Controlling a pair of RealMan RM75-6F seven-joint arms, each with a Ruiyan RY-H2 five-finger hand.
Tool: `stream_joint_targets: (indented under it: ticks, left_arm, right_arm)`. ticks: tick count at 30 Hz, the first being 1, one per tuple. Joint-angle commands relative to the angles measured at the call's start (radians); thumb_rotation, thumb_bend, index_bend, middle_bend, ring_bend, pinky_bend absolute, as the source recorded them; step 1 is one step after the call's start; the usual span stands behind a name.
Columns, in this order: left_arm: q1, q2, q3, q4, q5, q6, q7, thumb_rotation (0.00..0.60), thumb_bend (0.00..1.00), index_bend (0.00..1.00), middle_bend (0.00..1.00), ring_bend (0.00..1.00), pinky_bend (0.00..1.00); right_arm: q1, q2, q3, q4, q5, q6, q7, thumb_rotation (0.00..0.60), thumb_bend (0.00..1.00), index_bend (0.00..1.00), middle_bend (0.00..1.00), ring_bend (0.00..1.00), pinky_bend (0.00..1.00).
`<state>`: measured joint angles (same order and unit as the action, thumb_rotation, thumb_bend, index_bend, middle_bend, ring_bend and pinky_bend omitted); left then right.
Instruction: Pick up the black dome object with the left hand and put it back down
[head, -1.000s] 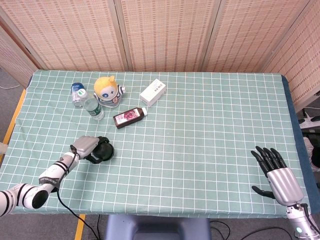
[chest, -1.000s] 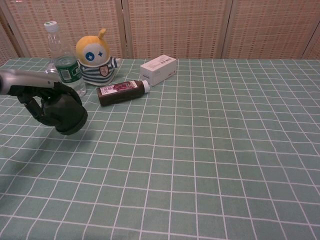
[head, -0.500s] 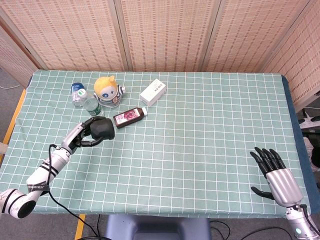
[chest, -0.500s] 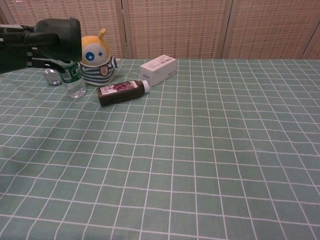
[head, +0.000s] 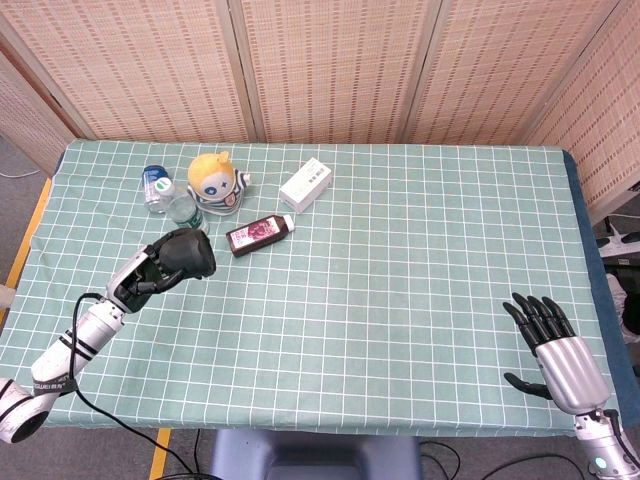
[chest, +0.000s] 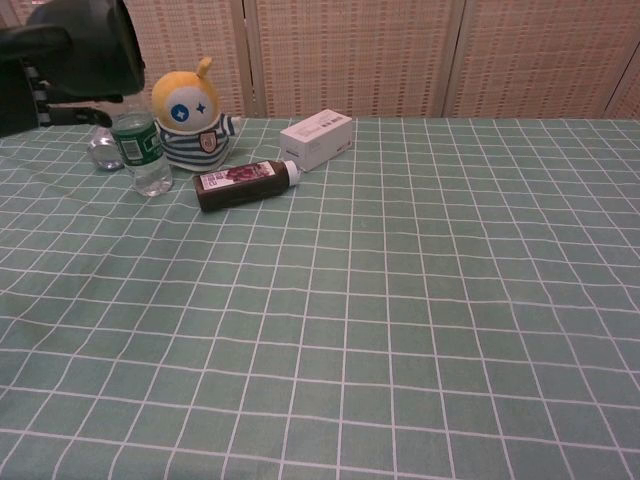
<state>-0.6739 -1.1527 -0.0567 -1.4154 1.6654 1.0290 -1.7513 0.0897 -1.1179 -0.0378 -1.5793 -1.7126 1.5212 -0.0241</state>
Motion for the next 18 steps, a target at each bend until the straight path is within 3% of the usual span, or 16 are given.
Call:
stream_joint_targets:
  ticks: [1, 5, 9, 12, 13, 16, 18]
  left_arm:
    - [-0.049, 0.017, 0.115, 0.064, 0.129, -0.147, 0.436, 0.6, 0.37, 0.68, 0.69, 0.51, 0.46]
    - [-0.031, 0.013, 0.117, 0.039, 0.099, -0.229, 0.921, 0.6, 0.37, 0.68, 0.69, 0.51, 0.45]
    - [-0.002, 0.013, 0.071, 0.002, -0.037, -0.309, 1.428, 0.6, 0.37, 0.69, 0.7, 0.51, 0.46]
    - [0.05, -0.023, 0.021, 0.013, -0.153, -0.236, 1.864, 0.6, 0.37, 0.7, 0.71, 0.52, 0.48]
    - [0.077, -0.049, 0.003, 0.013, -0.211, -0.185, 2.061, 0.6, 0.37, 0.7, 0.71, 0.52, 0.48]
    - [0.126, -0.112, -0.026, -0.012, -0.392, -0.079, 2.471, 0.6, 0.37, 0.7, 0.71, 0.52, 0.47]
    - [0.137, -0.141, -0.041, -0.045, -0.5, -0.013, 2.664, 0.6, 0.38, 0.69, 0.69, 0.51, 0.46]
  right_arm:
    - [0.0, -0.001, 0.0, -0.002, 0.0, 0.0, -0.001, 0.572, 0.0, 0.0, 0.0, 0.0, 0.0]
    - [-0.001, -0.002, -0.002, -0.003, -0.003, 0.0, -0.004, 0.572, 0.0, 0.0, 0.0, 0.0, 0.0]
    - [0.0, 0.0, -0.003, -0.004, -0.002, -0.005, -0.001, 0.573, 0.0, 0.0, 0.0, 0.0, 0.0]
    - [0.0, 0.002, -0.003, -0.007, -0.002, -0.005, 0.002, 0.572, 0.0, 0.0, 0.0, 0.0, 0.0]
    - [0.0, 0.003, -0.003, -0.008, -0.003, -0.005, 0.004, 0.572, 0.0, 0.0, 0.0, 0.0, 0.0]
    - [0.001, 0.006, -0.005, -0.008, -0.006, -0.006, 0.006, 0.573, 0.0, 0.0, 0.0, 0.0, 0.0]
    - [0.001, 0.009, -0.006, -0.01, -0.007, -0.005, 0.008, 0.579, 0.0, 0.0, 0.0, 0.0, 0.0]
